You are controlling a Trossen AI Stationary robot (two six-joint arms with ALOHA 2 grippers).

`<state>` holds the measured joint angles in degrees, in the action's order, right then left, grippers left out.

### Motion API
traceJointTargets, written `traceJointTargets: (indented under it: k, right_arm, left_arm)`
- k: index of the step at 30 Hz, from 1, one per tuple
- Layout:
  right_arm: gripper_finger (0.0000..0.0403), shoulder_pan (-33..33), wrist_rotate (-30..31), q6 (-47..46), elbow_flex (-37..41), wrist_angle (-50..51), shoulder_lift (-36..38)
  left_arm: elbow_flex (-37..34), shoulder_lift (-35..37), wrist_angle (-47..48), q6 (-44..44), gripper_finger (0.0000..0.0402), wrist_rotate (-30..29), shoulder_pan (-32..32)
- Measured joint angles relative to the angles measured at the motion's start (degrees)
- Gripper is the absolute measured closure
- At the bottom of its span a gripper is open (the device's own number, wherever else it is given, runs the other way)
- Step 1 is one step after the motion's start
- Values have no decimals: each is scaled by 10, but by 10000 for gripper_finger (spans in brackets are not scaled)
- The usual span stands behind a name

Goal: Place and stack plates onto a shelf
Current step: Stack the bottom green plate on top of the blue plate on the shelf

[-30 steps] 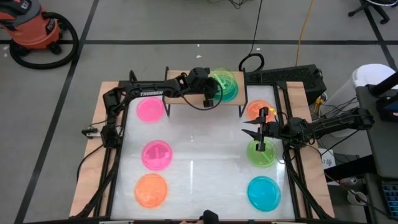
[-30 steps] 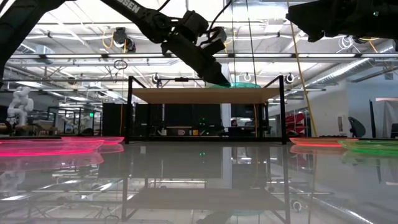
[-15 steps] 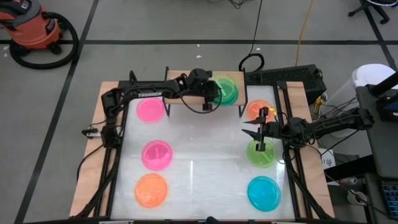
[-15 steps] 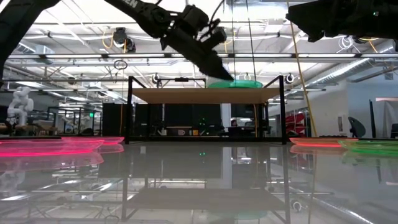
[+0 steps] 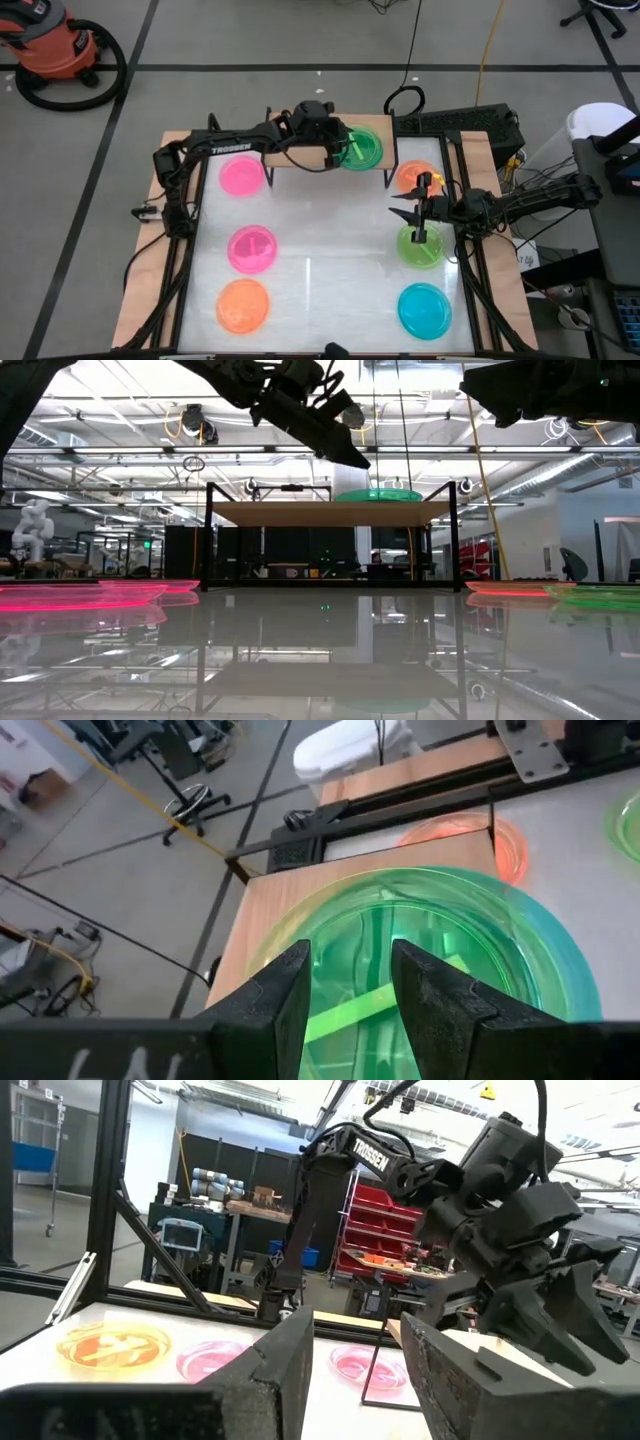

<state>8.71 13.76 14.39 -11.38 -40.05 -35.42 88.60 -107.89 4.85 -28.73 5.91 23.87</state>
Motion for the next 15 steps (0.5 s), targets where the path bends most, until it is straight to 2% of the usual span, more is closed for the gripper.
traceJointTargets:
  k: [15]
  right_arm:
    - [266, 0, 1, 2, 0, 0, 0]
  left_arm:
    - [0, -56, 4, 21, 254, 5, 21]
